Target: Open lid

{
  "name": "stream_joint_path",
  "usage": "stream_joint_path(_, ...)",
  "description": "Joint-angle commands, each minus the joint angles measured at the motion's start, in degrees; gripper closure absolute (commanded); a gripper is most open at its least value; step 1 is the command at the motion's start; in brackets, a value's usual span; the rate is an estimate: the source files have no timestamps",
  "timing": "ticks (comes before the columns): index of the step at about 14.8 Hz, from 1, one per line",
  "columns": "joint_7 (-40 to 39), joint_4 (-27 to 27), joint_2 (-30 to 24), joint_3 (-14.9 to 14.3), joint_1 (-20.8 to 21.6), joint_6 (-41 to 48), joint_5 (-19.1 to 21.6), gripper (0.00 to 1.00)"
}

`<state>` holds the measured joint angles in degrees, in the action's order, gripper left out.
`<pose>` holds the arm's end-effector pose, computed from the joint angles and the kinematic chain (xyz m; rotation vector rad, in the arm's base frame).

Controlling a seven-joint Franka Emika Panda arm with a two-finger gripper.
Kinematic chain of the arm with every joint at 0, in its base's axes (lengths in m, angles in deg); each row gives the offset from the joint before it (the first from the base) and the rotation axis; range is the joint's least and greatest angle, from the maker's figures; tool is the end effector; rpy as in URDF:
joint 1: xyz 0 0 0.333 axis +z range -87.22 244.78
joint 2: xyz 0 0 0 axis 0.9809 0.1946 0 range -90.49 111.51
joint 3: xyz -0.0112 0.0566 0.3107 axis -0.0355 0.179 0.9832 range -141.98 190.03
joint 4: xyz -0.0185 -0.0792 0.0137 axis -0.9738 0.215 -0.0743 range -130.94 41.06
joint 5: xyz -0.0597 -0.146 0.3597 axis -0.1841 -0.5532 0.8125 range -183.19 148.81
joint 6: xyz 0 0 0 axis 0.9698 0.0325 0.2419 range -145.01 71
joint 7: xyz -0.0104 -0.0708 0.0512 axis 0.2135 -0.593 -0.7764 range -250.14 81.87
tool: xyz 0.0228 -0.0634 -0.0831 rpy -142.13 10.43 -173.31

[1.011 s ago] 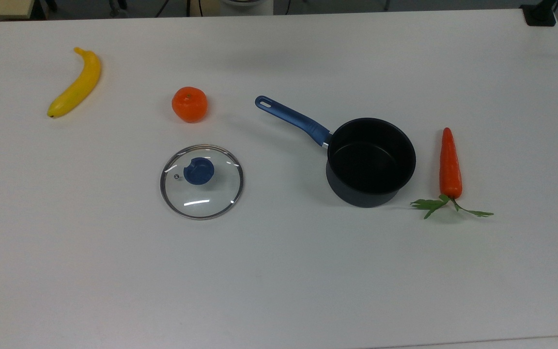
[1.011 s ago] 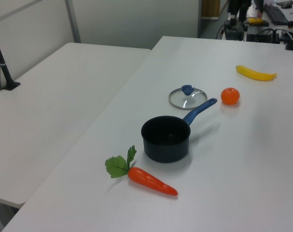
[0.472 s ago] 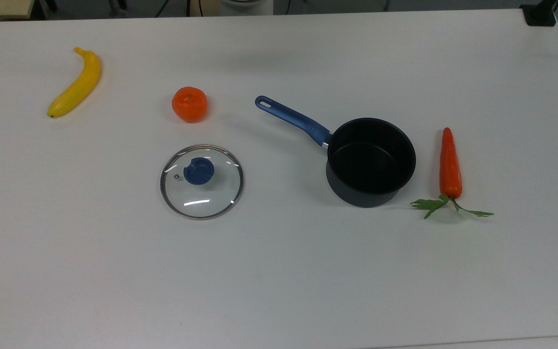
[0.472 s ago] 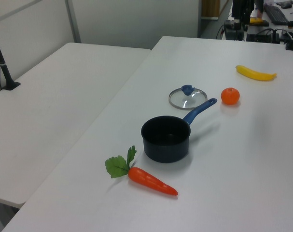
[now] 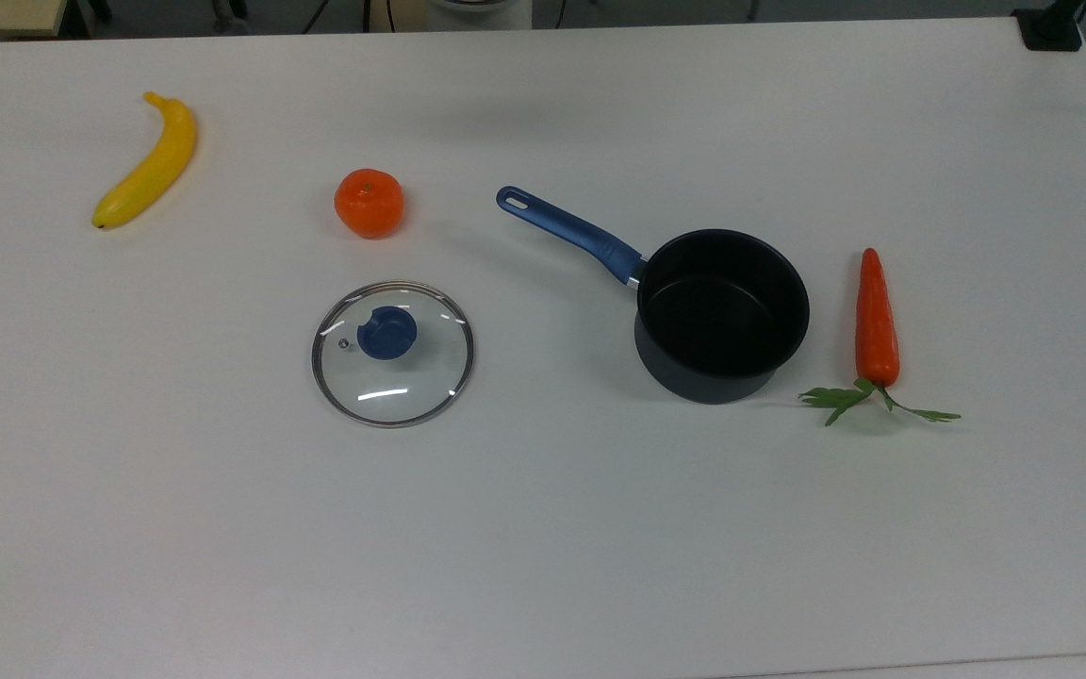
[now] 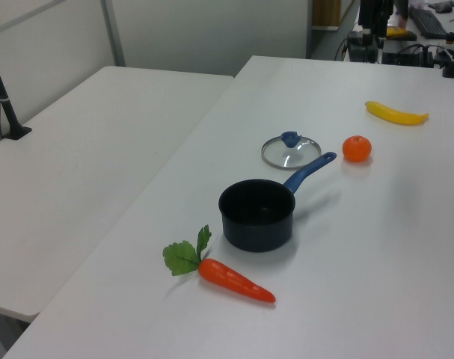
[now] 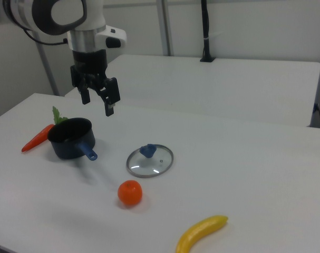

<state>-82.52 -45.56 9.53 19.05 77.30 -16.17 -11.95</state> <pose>0.5395 -0.0512 0.6236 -3.0378 0.2090 0.0862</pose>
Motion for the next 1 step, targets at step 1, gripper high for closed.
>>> stream_joint_path(1,-1.00,0.97,0.54,-0.13,0.08,-0.58,0.47,0.00)
